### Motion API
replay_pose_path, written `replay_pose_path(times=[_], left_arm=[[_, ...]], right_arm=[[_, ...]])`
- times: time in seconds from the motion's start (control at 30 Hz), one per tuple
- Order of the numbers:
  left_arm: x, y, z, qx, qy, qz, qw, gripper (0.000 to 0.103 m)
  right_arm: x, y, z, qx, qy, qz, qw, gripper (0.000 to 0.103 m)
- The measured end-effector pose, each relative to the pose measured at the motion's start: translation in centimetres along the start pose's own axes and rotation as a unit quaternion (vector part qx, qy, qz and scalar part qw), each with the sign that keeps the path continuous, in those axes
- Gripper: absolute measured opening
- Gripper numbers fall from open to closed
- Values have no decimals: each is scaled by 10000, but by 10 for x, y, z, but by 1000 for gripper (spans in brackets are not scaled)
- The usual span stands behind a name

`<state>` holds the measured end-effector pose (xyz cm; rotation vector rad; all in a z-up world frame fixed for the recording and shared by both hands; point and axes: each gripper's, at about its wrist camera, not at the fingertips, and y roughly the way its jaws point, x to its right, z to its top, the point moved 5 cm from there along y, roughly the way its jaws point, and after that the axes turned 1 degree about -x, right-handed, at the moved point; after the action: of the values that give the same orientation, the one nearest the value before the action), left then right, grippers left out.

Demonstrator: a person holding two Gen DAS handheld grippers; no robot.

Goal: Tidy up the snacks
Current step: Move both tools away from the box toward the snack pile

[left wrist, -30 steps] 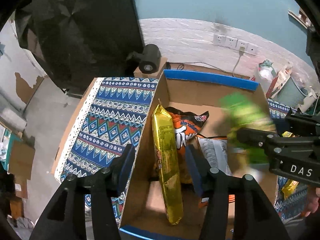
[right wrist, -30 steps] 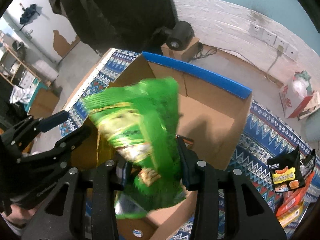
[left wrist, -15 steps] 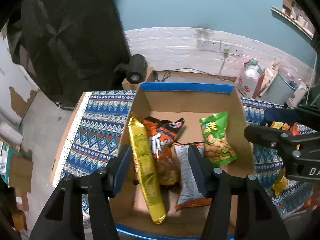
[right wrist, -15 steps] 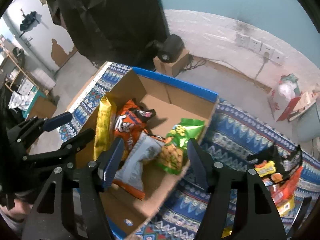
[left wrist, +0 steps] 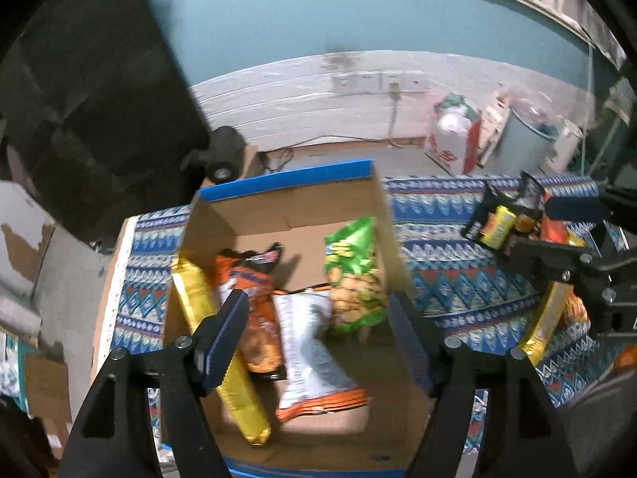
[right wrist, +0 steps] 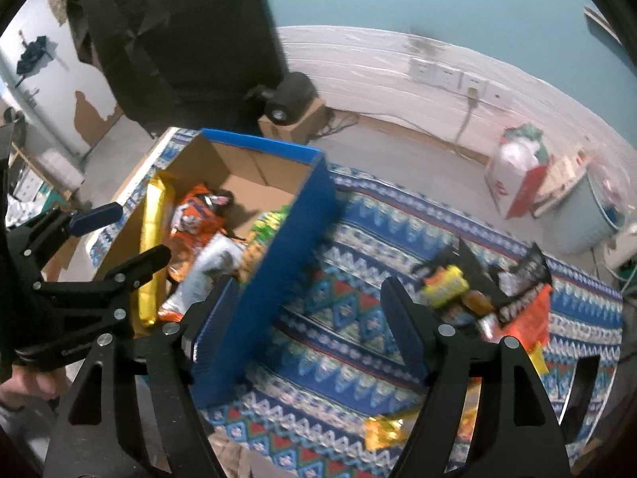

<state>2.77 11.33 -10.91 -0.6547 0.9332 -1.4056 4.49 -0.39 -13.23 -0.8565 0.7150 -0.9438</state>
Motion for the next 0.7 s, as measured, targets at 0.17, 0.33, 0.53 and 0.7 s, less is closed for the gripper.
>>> replay_pose_path(times=[0.17,0.33,0.53,0.7], left_arm=[[41,0,3,-16,394,-163,9991,74],[76,3,5,-38,703,-310,9970,74],[108,9,5,-115,911,-465,9947,74],[133,17,4,-178,1045,-635,9923,74]], right_arm=[[28,-13,-16,14,188,-140,9997,75],[61,-26,-36,17,412,-288,9987,77],[103,-42,-58,62,784,-482,9957,81],[131,-48,-75,21,1059,-615,9925,82]])
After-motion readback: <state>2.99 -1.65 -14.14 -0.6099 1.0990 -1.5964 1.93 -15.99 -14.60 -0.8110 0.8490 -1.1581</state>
